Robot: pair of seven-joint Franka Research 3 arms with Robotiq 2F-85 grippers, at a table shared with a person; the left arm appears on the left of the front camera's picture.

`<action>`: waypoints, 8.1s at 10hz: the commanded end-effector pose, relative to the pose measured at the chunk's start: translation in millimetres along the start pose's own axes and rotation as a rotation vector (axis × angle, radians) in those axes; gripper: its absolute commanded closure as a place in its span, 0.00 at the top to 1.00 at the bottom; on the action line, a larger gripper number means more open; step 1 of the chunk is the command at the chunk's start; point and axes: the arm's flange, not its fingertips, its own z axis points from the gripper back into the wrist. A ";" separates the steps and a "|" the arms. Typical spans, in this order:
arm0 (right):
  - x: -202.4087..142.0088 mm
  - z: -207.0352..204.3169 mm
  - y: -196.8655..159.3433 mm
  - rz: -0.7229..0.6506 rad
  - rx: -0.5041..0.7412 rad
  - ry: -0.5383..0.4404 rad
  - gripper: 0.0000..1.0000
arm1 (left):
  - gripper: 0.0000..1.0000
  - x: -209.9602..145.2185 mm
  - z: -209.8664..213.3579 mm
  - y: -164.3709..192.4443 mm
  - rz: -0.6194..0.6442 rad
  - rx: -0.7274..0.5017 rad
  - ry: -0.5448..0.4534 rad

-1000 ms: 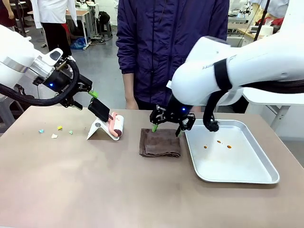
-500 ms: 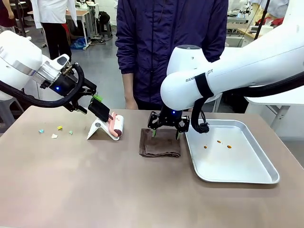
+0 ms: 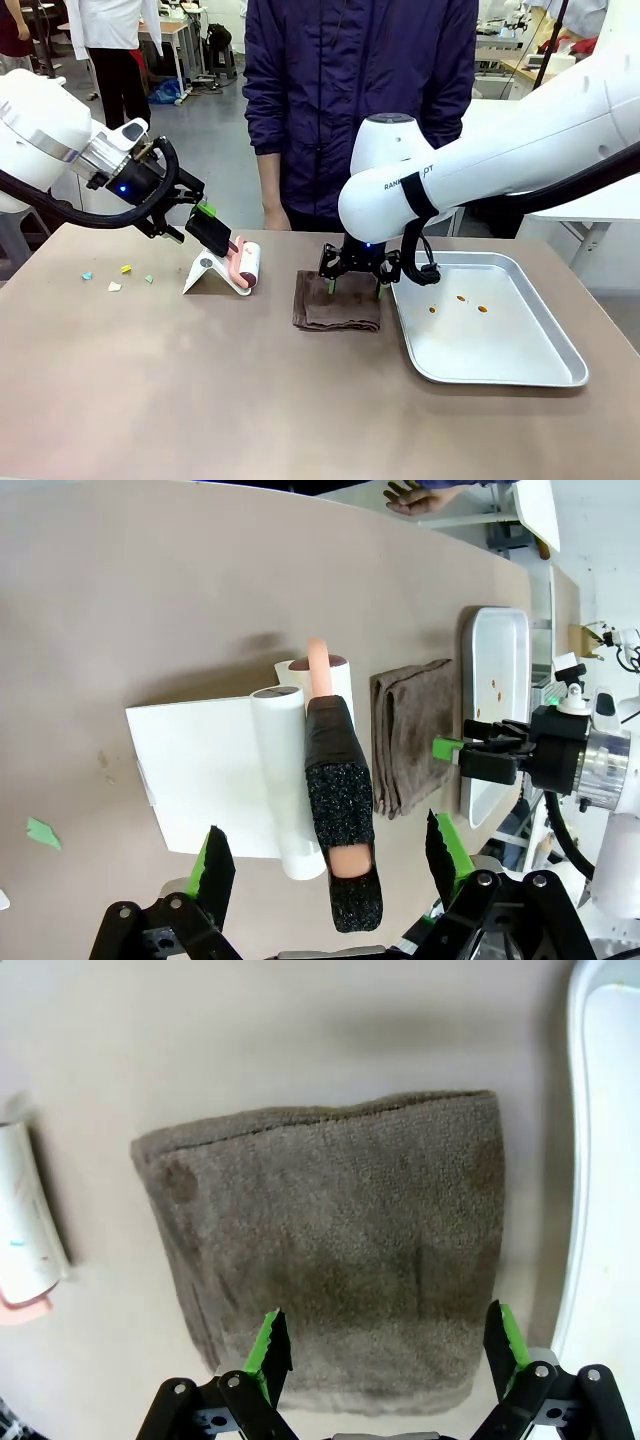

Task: Clean the surface of the table.
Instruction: Hold the Lint Roller with your left hand and the towel with your right hand, then if a person points to the right, clean the right side of the table with your right hand, and if they point to the left, clean the left side with your left hand.

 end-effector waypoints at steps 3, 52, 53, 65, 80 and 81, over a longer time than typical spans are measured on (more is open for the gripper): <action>7.5 -14.7 2.0 -0.072 -0.036 -0.034 1.00 | 1.00 4.1 1.7 -2.4 -0.002 -0.013 0.007; -132.7 34.4 -466.7 -0.287 1.451 -0.258 0.00 | 0.00 -271.8 235.3 240.6 0.145 -0.597 -0.336; -132.7 34.4 -466.7 -0.287 1.451 -0.258 0.00 | 0.00 -271.8 235.3 240.6 0.145 -0.597 -0.336; -132.7 34.4 -466.7 -0.287 1.451 -0.258 0.00 | 0.00 -271.8 235.3 240.6 0.145 -0.597 -0.336; -132.7 34.4 -466.7 -0.287 1.451 -0.258 0.00 | 0.22 -224.2 263.9 256.4 0.171 -0.412 -0.395; -132.7 34.4 -466.7 -0.287 1.451 -0.258 0.00 | 0.22 -209.6 269.2 265.8 0.173 -0.372 -0.404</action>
